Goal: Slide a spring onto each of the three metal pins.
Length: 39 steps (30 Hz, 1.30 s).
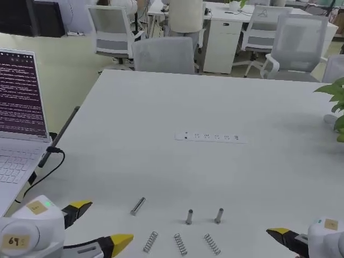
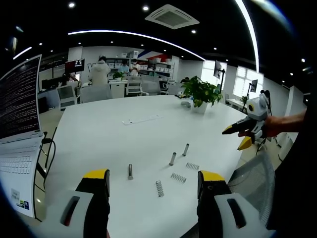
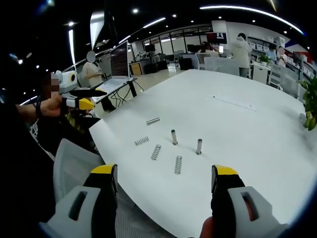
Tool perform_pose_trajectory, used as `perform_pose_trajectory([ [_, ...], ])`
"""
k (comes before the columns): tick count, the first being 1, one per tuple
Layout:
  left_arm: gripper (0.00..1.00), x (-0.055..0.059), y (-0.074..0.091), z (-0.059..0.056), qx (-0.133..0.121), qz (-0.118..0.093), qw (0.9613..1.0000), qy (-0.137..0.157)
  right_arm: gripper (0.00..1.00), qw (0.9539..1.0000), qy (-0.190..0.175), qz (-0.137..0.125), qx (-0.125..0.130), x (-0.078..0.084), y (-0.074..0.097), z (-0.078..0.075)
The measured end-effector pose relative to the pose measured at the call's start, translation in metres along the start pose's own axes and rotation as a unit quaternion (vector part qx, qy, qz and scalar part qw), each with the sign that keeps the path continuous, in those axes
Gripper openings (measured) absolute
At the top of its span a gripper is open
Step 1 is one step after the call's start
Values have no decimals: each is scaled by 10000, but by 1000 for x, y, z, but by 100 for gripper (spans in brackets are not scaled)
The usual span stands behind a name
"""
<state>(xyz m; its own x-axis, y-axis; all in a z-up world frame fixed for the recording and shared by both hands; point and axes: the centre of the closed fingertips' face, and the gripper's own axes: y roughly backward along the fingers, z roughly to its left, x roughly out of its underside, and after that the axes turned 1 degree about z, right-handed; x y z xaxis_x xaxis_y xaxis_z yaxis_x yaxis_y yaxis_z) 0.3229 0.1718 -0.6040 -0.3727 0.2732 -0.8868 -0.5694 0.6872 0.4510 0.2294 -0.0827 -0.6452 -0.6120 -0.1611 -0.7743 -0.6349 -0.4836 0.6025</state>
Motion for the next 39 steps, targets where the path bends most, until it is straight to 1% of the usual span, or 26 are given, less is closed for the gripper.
perform_pose_trajectory([
  [4, 69, 0, 0, 1, -5, -12, 10000, -6, 76, 10000, 17, -4, -5, 0, 0, 1],
  [15, 68, -1, 1, -2, 42, -10, 10000, -31, 75, 10000, 4, -12, -28, 3, -1, 6],
  [25, 69, 8, 4, -6, 64, 70, 10000, -21, 75, 10000, 8, 28, -45, 10, 0, 9],
  [30, 68, 11, 6, -7, 60, 89, 9999, 8, 74, 10000, -12, 26, -12, 13, 1, 8],
  [36, 67, 16, 4, -2, 48, 109, 9999, 39, 72, 10000, -39, 8, 59, 14, 3, 6],
  [39, 67, 17, 2, -1, 46, 121, 9999, 42, 71, 9999, -70, 22, 97, 15, 3, 5],
])
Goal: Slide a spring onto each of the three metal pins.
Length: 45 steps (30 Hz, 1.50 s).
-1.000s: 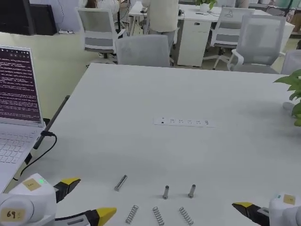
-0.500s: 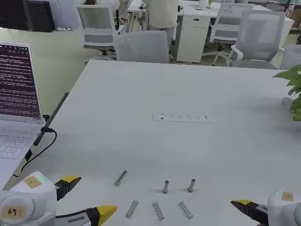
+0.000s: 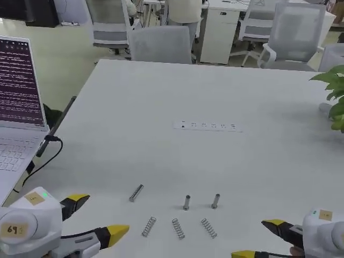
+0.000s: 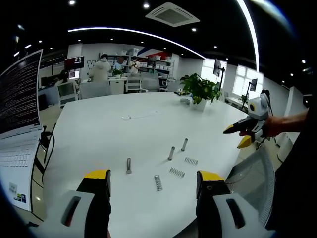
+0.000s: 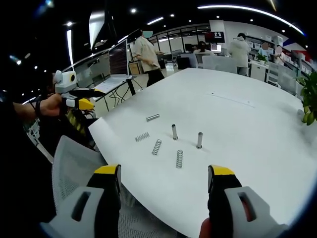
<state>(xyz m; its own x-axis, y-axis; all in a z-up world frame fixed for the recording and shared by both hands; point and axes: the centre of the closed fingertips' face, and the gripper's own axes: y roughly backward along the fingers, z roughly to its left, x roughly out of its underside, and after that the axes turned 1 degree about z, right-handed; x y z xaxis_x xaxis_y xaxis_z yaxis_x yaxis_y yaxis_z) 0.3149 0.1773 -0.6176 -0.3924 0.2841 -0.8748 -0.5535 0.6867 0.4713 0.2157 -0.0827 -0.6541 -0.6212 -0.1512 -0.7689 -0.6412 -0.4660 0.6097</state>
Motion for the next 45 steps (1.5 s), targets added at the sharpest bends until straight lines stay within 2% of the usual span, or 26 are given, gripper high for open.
perform_pose_trajectory([
  [16, 62, -5, -24, 7, 75, 109, 9999, -36, 70, 9999, -94, 10, 42, 1, -6, -7],
  [28, 59, -8, -52, 15, 148, 201, 9997, -68, 69, 9997, -203, -14, 105, 2, -4, -18],
  [45, 55, -13, -92, 24, 203, 380, 9990, -108, 67, 9993, -342, -67, 167, 2, -5, -26],
])
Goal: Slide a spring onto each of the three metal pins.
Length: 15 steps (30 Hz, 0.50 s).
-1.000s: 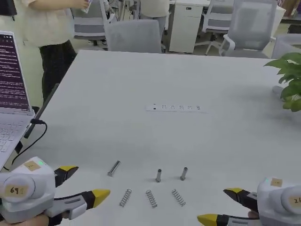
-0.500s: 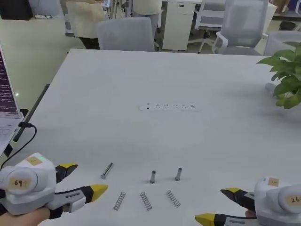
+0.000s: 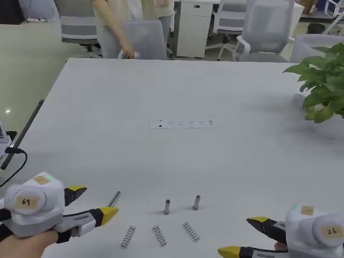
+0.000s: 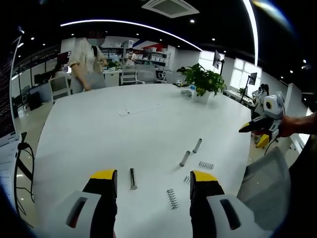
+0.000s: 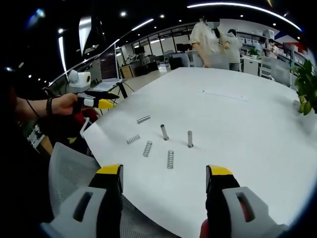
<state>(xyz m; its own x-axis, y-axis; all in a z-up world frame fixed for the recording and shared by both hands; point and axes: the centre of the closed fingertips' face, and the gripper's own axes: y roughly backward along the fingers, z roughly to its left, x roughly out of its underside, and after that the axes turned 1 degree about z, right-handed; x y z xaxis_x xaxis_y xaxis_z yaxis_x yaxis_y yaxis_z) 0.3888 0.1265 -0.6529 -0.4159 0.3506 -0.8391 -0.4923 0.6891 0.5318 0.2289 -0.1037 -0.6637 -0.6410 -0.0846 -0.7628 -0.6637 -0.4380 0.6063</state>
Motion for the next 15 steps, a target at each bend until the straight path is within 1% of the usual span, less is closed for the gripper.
perform_pose_trajectory([
  [11, 49, -5, -25, 11, -1, 107, 9999, -40, 65, 10000, -66, 5, 46, 1, 1, -5],
  [13, 48, -5, -30, 14, -14, 151, 9999, -50, 64, 10000, -80, 13, 56, 1, 1, -6],
  [14, 47, -4, -33, 17, -36, 180, 9998, -69, 64, 9999, -84, 14, 63, 1, 1, -6],
  [15, 47, -5, -35, 23, -45, 187, 9998, -67, 64, 9999, -91, 15, 68, 2, 2, -6],
])
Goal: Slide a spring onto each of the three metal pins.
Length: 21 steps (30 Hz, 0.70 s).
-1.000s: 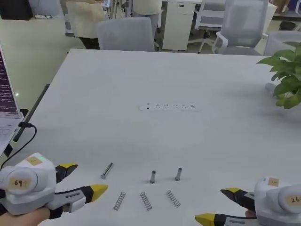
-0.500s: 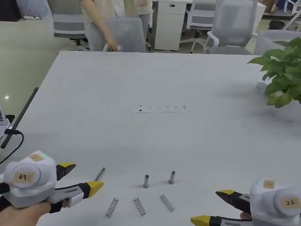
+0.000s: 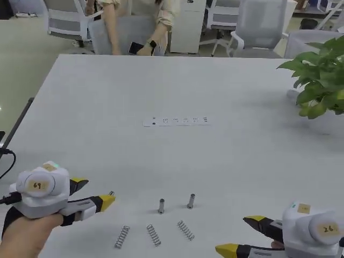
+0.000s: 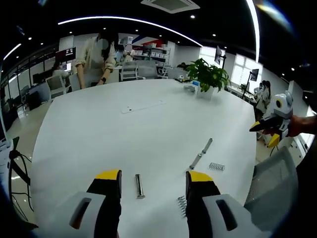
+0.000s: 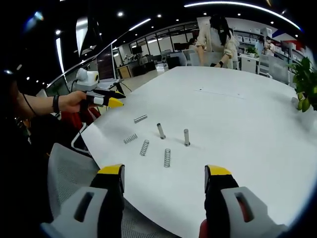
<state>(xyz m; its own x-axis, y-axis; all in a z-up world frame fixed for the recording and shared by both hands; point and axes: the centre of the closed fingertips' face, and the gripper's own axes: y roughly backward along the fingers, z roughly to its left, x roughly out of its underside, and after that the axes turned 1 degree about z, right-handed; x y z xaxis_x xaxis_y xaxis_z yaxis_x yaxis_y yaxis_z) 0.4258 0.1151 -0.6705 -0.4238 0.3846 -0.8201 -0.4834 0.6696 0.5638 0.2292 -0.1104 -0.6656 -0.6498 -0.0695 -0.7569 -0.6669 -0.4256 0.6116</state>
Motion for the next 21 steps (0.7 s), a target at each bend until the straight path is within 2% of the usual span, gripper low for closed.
perform_pose_trajectory([
  [6, 43, 3, -10, 11, -22, 73, 10000, 61, 64, 10000, -56, 28, 34, 3, 0, -3],
  [16, 39, 11, -23, 18, -68, 250, 9996, 80, 64, 10000, -85, 28, 15, 3, -4, -3],
  [21, 37, 19, -35, 21, -77, 413, 9990, 132, 64, 10000, -82, 37, -2, 2, -6, -3],
])
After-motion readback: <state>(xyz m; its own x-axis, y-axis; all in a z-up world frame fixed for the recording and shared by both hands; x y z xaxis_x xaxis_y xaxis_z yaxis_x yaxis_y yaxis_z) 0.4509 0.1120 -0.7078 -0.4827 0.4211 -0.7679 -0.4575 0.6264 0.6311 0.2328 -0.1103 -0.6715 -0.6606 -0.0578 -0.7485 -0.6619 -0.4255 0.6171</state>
